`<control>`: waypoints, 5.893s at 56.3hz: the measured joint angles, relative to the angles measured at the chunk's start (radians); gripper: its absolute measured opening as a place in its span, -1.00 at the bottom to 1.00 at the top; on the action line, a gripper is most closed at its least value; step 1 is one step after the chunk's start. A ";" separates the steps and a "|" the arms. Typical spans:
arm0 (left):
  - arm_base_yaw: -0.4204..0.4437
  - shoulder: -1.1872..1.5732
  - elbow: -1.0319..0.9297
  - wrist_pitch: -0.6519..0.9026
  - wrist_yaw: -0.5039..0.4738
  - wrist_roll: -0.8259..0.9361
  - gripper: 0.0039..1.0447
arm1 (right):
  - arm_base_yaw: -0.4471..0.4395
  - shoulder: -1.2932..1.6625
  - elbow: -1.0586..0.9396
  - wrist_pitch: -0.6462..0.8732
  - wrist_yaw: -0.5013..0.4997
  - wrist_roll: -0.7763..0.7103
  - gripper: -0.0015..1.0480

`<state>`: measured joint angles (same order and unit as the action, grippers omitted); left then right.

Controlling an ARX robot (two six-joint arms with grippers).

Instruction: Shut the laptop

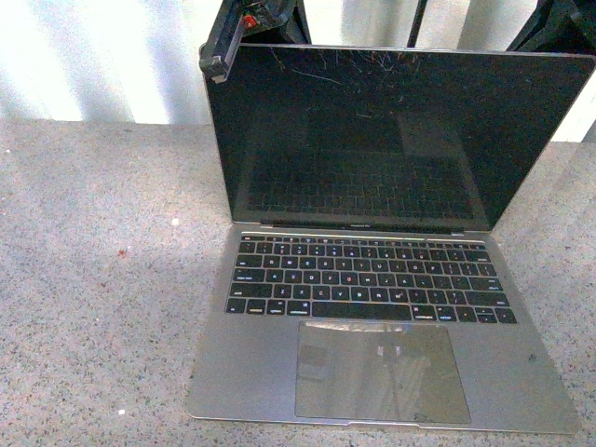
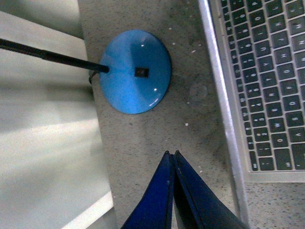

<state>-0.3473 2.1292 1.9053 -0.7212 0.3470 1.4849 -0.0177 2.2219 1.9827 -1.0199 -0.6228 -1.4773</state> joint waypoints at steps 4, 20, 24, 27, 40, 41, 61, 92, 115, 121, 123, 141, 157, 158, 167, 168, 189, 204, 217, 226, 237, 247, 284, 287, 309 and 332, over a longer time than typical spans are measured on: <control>-0.008 -0.011 -0.014 -0.013 -0.003 0.008 -0.94 | 0.005 -0.006 -0.013 -0.006 0.006 0.007 -0.94; -0.032 -0.052 -0.065 -0.050 -0.012 0.031 -0.94 | 0.023 -0.051 -0.087 -0.020 0.025 0.015 -0.94; -0.035 -0.056 -0.072 -0.051 -0.011 0.034 -0.94 | 0.033 -0.068 -0.108 -0.031 0.024 0.015 -0.94; -0.037 -0.058 -0.075 -0.051 -0.012 0.034 -0.94 | 0.040 -0.079 -0.119 -0.043 0.021 0.014 -0.94; -0.042 -0.058 -0.078 -0.051 -0.013 0.034 -0.94 | 0.076 -0.104 -0.154 -0.100 0.017 0.005 -0.94; -0.042 -0.058 -0.078 -0.051 -0.013 0.034 -0.94 | 0.078 -0.106 -0.156 -0.103 0.017 0.004 -0.94; -0.050 -0.074 -0.122 -0.078 -0.038 0.046 -0.94 | 0.084 -0.155 -0.232 -0.141 0.057 -0.033 -0.94; -0.076 -0.137 -0.277 -0.042 -0.049 0.076 -0.94 | 0.087 -0.182 -0.362 -0.097 0.070 -0.050 -0.94; -0.092 -0.142 -0.348 0.037 -0.040 0.070 -0.94 | 0.088 -0.182 -0.382 -0.078 0.061 -0.050 -0.94; -0.095 -0.144 -0.358 0.044 -0.040 0.067 -0.94 | 0.089 -0.182 -0.397 -0.068 0.061 -0.050 -0.94; -0.097 -0.146 -0.364 0.045 -0.039 0.066 -0.94 | 0.089 -0.182 -0.404 -0.063 0.061 -0.048 -0.94; -0.109 -0.153 -0.410 0.070 -0.031 0.062 -0.94 | 0.097 -0.182 -0.442 -0.038 0.049 -0.045 -0.94; -0.114 -0.153 -0.456 0.112 -0.020 0.056 -0.94 | 0.112 -0.182 -0.475 -0.008 0.037 -0.039 -0.94; -0.114 -0.153 -0.458 0.114 -0.018 0.056 -0.94 | 0.113 -0.181 -0.476 -0.006 0.037 -0.038 -0.94; -0.120 -0.153 -0.484 0.143 -0.005 0.050 -0.94 | 0.119 -0.173 -0.492 0.011 0.027 -0.034 -0.94; -0.121 -0.153 -0.489 0.148 -0.003 0.048 -0.94 | 0.120 -0.171 -0.494 0.016 0.026 -0.034 -0.94; -0.139 -0.130 -0.560 0.222 0.025 0.032 -0.94 | 0.135 -0.126 -0.551 0.083 0.003 -0.013 -0.94; -0.149 -0.098 -0.614 0.277 0.043 0.019 -0.94 | 0.148 -0.094 -0.599 0.147 -0.031 0.015 -0.94; -0.165 -0.061 -0.697 0.349 0.051 0.001 -0.94 | 0.159 -0.060 -0.671 0.191 -0.027 0.019 -0.94; -0.166 -0.047 -0.720 0.362 0.050 -0.001 -0.94 | 0.159 -0.052 -0.688 0.192 -0.022 0.019 -0.94; -0.163 -0.047 -0.721 0.364 0.054 -0.004 -0.94 | 0.156 -0.052 -0.689 0.192 -0.013 0.019 -0.94; -0.156 -0.058 -0.721 0.362 0.056 -0.010 -0.94 | 0.156 -0.052 -0.692 0.202 -0.014 0.021 -0.94; -0.086 -0.366 -0.740 0.599 0.179 -0.218 -0.94 | 0.157 -0.329 -0.798 0.576 -0.168 0.175 -0.94; -0.073 -0.407 -0.744 0.633 0.192 -0.256 -0.94 | 0.159 -0.364 -0.811 0.628 -0.169 0.197 -0.94; 0.101 -0.800 -0.883 0.869 0.221 -0.583 -0.94 | 0.180 -0.709 -0.996 1.200 -0.056 0.517 -0.94; 0.573 -0.986 -1.015 1.088 0.106 -1.175 -0.91 | 0.099 -0.985 -1.086 1.655 0.300 0.978 -0.94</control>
<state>0.2253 1.1435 0.8898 0.3668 0.4526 0.3103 0.0814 1.2366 0.8963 0.6350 -0.3229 -0.4988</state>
